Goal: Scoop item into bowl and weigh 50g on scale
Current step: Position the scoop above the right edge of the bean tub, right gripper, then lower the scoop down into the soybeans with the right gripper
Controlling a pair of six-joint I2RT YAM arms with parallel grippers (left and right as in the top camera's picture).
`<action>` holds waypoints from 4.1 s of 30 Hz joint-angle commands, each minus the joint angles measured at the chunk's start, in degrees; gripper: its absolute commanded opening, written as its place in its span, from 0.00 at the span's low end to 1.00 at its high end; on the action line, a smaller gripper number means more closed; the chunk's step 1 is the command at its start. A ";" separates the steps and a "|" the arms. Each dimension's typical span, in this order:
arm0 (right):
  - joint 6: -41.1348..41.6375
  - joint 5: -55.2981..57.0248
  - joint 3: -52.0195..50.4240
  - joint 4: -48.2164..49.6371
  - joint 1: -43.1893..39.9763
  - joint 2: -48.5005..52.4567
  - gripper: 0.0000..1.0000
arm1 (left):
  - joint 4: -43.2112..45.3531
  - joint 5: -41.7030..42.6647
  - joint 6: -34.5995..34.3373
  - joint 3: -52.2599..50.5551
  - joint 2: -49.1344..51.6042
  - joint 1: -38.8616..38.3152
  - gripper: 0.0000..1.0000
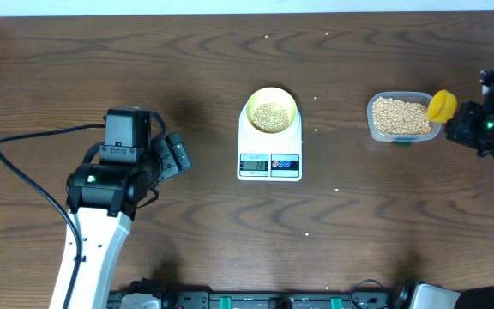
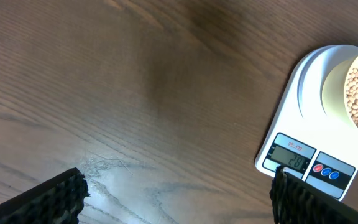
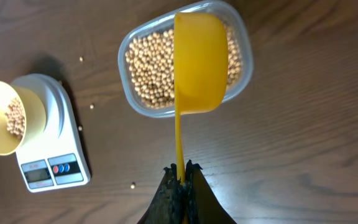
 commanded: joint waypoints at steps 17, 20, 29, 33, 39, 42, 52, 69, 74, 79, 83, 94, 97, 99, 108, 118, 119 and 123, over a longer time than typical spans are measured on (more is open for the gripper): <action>0.00 -0.50 -0.39 -0.20 10.14 2.93 0.01 | -0.13 -0.98 -0.07 0.61 0.07 0.35 0.96; 0.00 -0.28 -0.42 -0.55 10.21 2.97 0.01 | -0.13 -0.98 -0.07 0.61 0.07 0.35 0.96; -0.02 -0.31 -1.14 -1.46 10.21 3.02 0.01 | -0.13 -0.98 -0.07 0.61 0.07 0.35 0.96; 0.00 -0.31 -1.16 -1.66 10.21 3.02 0.01 | -0.13 -0.98 -0.07 0.61 0.07 0.35 0.96; 0.83 -0.28 -1.16 -3.26 10.21 3.02 0.01 | -0.13 -0.98 -0.07 0.61 0.07 0.35 0.96; 0.85 -0.31 -1.16 -3.30 10.21 3.02 0.01 | -0.13 -0.98 -0.07 0.61 0.07 0.35 0.96; 0.85 -0.31 -1.16 -2.78 10.21 3.02 0.01 | -0.13 -0.98 -0.07 0.61 0.07 0.35 0.96; 0.81 -0.35 -1.16 1.29 10.21 3.02 0.01 | -0.13 -0.98 -0.07 0.61 0.07 0.35 0.96; 0.63 0.42 -1.16 2.21 10.21 3.02 0.01 | -0.13 -0.98 -0.07 0.61 0.07 0.37 0.96; 2.62 10.12 -1.16 3.30 10.21 3.02 0.01 | -0.13 -0.98 -0.07 0.61 0.07 0.35 0.96; 3.91 15.98 -1.16 3.67 10.21 3.02 0.01 | -0.13 -0.98 -0.07 0.61 0.07 0.37 0.96; 6.01 21.33 -1.16 2.67 10.10 3.02 0.01 | -0.13 -0.98 -0.07 0.61 0.07 0.35 0.96; 5.99 22.53 -1.18 1.62 10.10 3.02 0.01 | -0.13 -0.98 -0.07 0.61 0.07 0.37 0.96; 5.90 22.82 -1.18 1.42 10.10 3.02 0.01 | -0.13 -0.98 -0.07 0.61 0.07 0.35 0.96; 4.00 20.15 -1.31 0.24 10.10 3.34 0.01 | -0.13 -0.98 -0.07 0.61 0.07 0.35 0.96; 4.48 18.08 -1.42 4.76 10.12 5.77 0.01 | -0.13 -0.98 -0.07 0.61 0.07 0.35 0.96; 4.81 18.08 -1.42 5.20 10.10 6.34 0.01 | -0.13 -0.98 -0.07 0.61 0.07 0.35 0.96; 6.12 17.79 -1.42 6.25 10.12 9.11 0.01 | -0.13 -0.96 -0.07 0.61 0.07 0.35 0.96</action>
